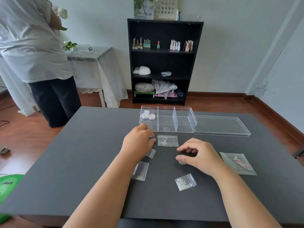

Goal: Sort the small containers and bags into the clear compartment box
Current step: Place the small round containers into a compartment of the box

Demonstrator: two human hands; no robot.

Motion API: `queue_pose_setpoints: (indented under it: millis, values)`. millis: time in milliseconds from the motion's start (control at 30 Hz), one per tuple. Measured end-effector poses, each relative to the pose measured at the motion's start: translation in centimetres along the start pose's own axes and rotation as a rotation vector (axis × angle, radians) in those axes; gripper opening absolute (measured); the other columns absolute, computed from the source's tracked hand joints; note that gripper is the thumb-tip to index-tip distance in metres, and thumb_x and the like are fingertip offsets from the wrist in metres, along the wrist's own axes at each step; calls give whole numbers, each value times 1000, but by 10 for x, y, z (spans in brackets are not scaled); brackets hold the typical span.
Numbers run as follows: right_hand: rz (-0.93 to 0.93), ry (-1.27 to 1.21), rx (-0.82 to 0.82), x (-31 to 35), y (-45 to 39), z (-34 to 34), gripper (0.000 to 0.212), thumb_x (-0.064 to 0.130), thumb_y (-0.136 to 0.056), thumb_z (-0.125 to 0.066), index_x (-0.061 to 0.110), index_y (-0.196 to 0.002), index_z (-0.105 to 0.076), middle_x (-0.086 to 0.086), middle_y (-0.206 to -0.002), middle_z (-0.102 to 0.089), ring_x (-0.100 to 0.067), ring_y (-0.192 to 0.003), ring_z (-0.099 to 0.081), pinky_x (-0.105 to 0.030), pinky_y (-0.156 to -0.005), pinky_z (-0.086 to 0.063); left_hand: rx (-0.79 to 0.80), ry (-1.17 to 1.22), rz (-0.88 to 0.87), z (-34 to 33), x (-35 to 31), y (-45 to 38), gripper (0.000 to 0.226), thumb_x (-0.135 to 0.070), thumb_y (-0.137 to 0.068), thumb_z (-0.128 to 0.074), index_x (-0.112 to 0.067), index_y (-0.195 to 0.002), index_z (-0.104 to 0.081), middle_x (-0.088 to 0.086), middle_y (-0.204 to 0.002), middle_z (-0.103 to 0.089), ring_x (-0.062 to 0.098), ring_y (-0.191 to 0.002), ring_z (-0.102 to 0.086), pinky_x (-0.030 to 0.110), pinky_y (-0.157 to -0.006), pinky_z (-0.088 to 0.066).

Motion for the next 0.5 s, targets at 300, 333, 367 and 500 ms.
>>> queue_pose_setpoints:
  millis: [300,333,367,500]
  values:
    - [24,-71,-16,1,6,-1,14,32,-70,-86,31,-80,-78,11,-78,-66,-3,-63,-52,-13,-63,-44,-18,97,102,5,8,3,15,-27,-88,-61,-24,-103,-65,-4,-103,-50,16,-76,-60,30,-70,-51]
    - [28,-45,-6,0,7,-1,20,34,-66,-89,33,-83,-77,11,-80,-64,-4,-66,-52,-12,-65,-44,-13,112,113,6,9,3,14,-28,-88,-62,-24,-101,-65,-4,-102,-50,16,-76,-60,28,-70,-50]
    - [37,-12,0,-1,7,-2,24,34,-65,-90,34,-84,-77,13,-81,-63,-4,-69,-51,-12,-66,-43,-5,122,119,6,10,2,13,-28,-88,-62,-23,-99,-65,-4,-101,-51,16,-77,-60,27,-70,-48]
    - [72,26,-27,0,9,-3,22,20,-71,-87,28,-88,-77,15,-82,-62,-2,-71,-52,-12,-68,-42,38,99,111,8,5,3,11,-26,-85,-61,-20,-93,-62,-2,-95,-61,19,-83,-60,29,-69,-47]
Point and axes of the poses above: each hand's wrist, its own y-axis away from the middle knuckle, its own z-axis out of the back of the hand, x = y × z, the point moved 5 cm from there along -y, towards the middle knuckle
